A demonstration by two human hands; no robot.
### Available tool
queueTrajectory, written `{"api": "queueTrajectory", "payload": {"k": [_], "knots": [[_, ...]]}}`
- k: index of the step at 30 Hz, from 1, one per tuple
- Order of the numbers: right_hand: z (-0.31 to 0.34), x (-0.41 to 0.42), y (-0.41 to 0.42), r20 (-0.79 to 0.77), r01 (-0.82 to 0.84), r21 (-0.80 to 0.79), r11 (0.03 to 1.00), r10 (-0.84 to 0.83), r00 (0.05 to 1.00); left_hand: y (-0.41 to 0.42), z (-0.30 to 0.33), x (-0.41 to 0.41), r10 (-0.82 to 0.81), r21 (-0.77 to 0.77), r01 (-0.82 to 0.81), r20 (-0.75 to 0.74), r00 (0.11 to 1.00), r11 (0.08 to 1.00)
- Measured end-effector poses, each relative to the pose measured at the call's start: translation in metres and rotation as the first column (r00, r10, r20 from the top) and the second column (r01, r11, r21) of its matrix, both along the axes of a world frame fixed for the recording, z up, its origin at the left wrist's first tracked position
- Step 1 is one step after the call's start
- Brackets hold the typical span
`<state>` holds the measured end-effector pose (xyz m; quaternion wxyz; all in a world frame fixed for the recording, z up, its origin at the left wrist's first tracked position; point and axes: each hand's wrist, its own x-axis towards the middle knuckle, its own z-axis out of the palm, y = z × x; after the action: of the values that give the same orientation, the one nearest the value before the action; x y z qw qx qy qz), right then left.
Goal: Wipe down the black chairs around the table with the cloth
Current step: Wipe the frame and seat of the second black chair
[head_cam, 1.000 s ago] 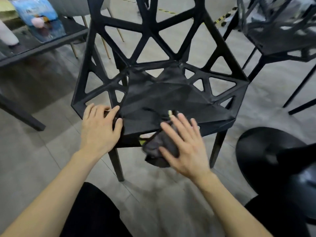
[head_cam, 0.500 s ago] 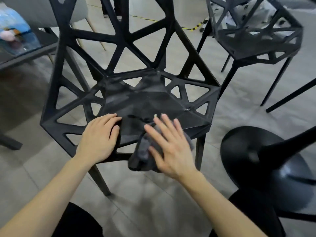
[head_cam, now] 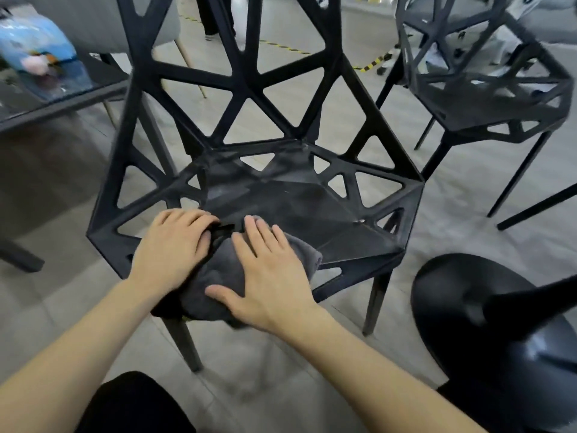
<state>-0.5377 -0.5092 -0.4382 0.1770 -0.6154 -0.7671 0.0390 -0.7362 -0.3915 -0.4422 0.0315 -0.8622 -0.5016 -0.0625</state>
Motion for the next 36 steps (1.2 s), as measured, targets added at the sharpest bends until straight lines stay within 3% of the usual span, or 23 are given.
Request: {"api": "queueTrajectory", "payload": {"k": [4, 7, 8, 10, 12, 14, 17, 20, 22, 24, 26, 28, 32, 36], "knots": [[0.005, 0.063, 0.027, 0.068, -0.042, -0.126, 0.991, 0.051, 0.996, -0.01, -0.007, 0.005, 0.041, 0.054, -0.045, 0.068, 0.997, 0.998], [0.01, 0.144, 0.103, 0.325, 0.074, -0.234, 0.969, 0.006, 0.946, -0.009, -0.003, 0.009, 0.065, 0.065, -0.069, 0.064, 0.996, 0.996], [0.014, 0.165, 0.129, 0.425, 0.136, -0.231, 0.963, -0.026, 0.905, -0.01, -0.004, 0.009, 0.066, 0.072, -0.071, 0.064, 0.996, 0.995], [0.015, 0.18, 0.165, 0.484, 0.239, -0.174, 0.955, -0.129, 0.866, -0.012, -0.004, 0.009, 0.072, 0.082, -0.077, 0.068, 0.995, 0.994], [0.007, 0.153, 0.164, 0.405, 0.2, -0.186, 0.962, -0.111, 0.908, -0.011, -0.004, 0.009, 0.072, 0.085, -0.079, 0.079, 0.994, 0.993], [0.002, 0.112, 0.13, 0.198, -0.029, -0.288, 0.957, 0.089, 0.976, -0.011, -0.004, 0.009, 0.07, 0.085, -0.078, 0.087, 0.994, 0.993], [0.005, 0.059, 0.057, 0.085, -0.3, -0.2, 0.933, 0.322, 0.943, -0.012, -0.003, 0.008, 0.071, 0.073, -0.078, 0.101, 0.992, 0.994], [0.024, 0.051, 0.039, -0.02, -0.349, -0.264, 0.899, 0.356, 0.934, -0.014, -0.002, 0.008, 0.047, 0.066, -0.054, 0.105, 0.993, 0.996], [0.031, 0.072, 0.071, -0.061, -0.305, -0.34, 0.889, 0.303, 0.951, -0.015, -0.002, 0.008, 0.05, 0.059, -0.056, 0.112, 0.993, 0.997], [0.024, 0.113, 0.13, -0.016, -0.134, -0.374, 0.918, 0.138, 0.99, -0.014, -0.003, 0.009, 0.063, 0.052, -0.07, 0.116, 0.991, 0.996], [0.01, 0.142, 0.179, 0.151, 0.112, -0.385, 0.916, -0.057, 0.987, -0.014, -0.004, 0.011, 0.059, 0.079, -0.069, 0.119, 0.991, 0.994], [0.0, 0.121, 0.188, 0.345, 0.216, -0.344, 0.914, -0.09, 0.934, -0.013, -0.005, 0.012, 0.066, 0.102, -0.081, 0.144, 0.987, 0.991], [0.003, 0.033, 0.107, 0.194, -0.146, -0.357, 0.923, 0.226, 0.955, -0.014, -0.003, 0.007, 0.062, 0.071, -0.073, 0.139, 0.988, 0.995], [0.024, 0.022, 0.056, 0.076, -0.148, -0.318, 0.936, 0.181, 0.981, -0.017, 0.01, 0.0, -0.021, 0.102, 0.017, 0.045, 0.999, 0.995]]}}
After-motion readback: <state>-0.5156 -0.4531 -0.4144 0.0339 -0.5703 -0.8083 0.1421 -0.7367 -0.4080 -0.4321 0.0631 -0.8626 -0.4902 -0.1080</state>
